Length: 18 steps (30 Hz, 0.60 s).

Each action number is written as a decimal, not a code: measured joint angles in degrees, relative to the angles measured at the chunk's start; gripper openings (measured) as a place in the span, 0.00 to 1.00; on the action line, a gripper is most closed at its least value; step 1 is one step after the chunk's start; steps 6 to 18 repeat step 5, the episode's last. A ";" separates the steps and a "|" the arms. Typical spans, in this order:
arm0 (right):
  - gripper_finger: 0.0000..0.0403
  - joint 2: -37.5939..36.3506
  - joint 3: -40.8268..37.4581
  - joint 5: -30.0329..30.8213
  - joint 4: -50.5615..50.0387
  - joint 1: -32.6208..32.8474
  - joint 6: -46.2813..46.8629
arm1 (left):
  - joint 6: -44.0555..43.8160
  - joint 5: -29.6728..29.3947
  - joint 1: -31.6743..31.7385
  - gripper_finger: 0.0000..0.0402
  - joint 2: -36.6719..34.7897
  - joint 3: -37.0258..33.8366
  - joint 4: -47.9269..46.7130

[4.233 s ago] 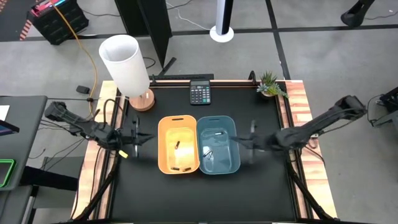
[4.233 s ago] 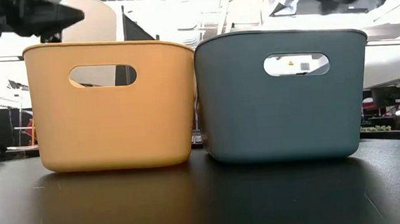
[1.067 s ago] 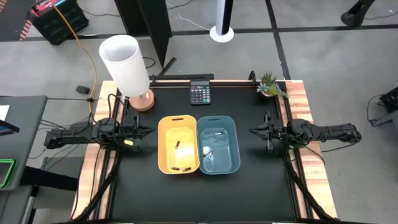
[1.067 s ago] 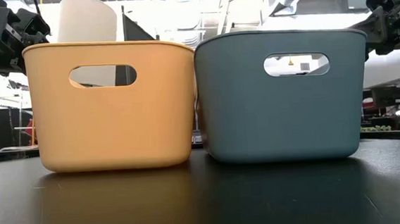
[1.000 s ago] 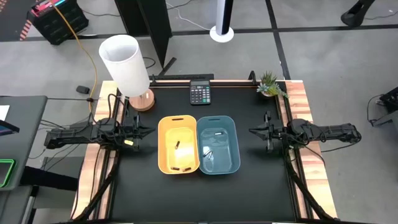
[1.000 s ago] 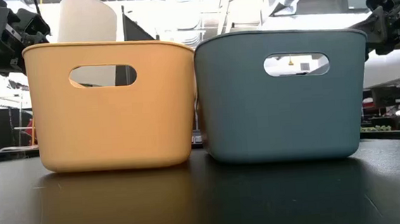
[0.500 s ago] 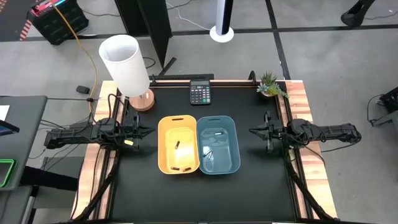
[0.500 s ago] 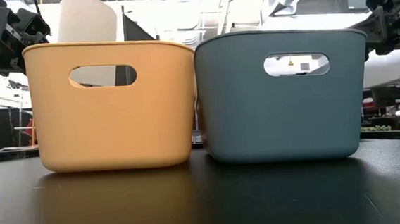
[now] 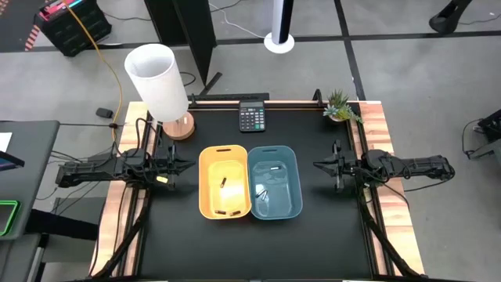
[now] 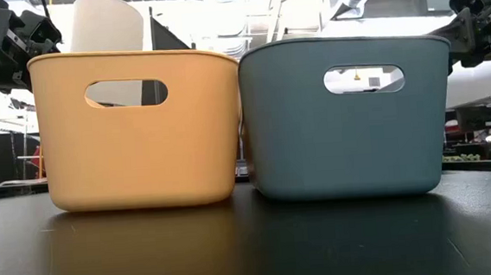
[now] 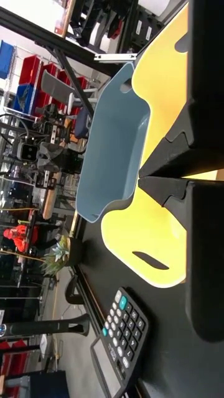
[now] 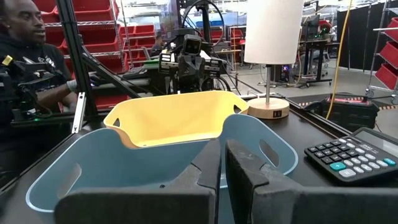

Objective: Sort batteries
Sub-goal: Return to Home Position

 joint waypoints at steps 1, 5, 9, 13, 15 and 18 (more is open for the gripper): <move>0.10 0.00 0.00 0.00 -0.01 -0.01 0.00 | 0.00 0.01 0.00 0.00 0.00 0.00 0.00; 0.10 0.00 0.00 0.00 0.01 0.00 0.00 | 0.00 0.01 0.00 0.00 0.00 0.00 0.00; 0.10 0.00 0.00 0.00 0.01 0.00 0.00 | 0.00 0.01 0.00 0.00 0.00 0.00 0.00; 0.10 0.00 0.00 0.00 0.01 0.00 0.00 | 0.00 0.01 0.00 0.00 0.00 0.00 0.00; 0.10 0.00 0.00 0.00 0.01 0.00 0.00 | 0.00 0.01 0.00 0.00 0.00 0.00 0.00; 0.10 0.00 0.00 0.00 0.01 0.00 0.00 | 0.00 0.01 0.00 0.00 0.00 0.00 0.00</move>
